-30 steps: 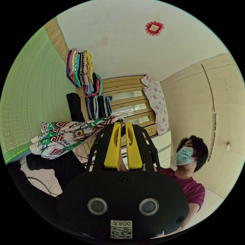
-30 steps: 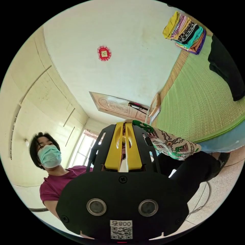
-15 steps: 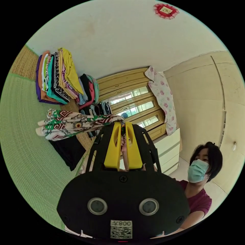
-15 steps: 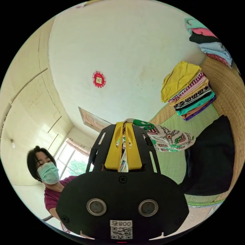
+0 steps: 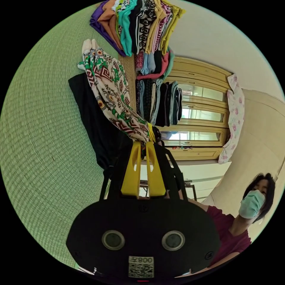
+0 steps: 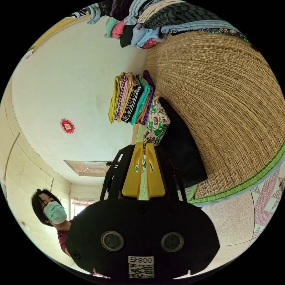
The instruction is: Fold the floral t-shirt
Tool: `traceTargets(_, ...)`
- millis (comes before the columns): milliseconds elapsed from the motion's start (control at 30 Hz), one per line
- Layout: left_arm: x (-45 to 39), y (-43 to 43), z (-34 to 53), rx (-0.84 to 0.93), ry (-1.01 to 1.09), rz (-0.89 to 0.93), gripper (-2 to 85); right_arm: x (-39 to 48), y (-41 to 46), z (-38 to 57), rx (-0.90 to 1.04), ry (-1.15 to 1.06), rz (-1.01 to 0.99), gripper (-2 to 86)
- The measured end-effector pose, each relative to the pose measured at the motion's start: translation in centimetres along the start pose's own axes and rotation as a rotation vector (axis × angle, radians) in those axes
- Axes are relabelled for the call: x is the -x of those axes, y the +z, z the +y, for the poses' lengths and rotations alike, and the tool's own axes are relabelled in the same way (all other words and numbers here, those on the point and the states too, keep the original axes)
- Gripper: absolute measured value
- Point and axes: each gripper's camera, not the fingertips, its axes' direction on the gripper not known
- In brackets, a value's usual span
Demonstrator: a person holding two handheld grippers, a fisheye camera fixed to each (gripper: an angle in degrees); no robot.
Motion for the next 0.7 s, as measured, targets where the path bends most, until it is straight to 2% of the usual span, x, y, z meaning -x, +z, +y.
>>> traceTargets(367,10.0,10.2,-0.3,0.106,-0.029,-0.128,2.9,-4.3,-4.3,1.0,0.029,0.036,0.131,0.7)
traceTargets(700,14.3,13.5,-0.3,0.129,0.056,-0.235,3.0,-4.5,-5.6,2.7,-0.003,-0.053,0.129,0.6)
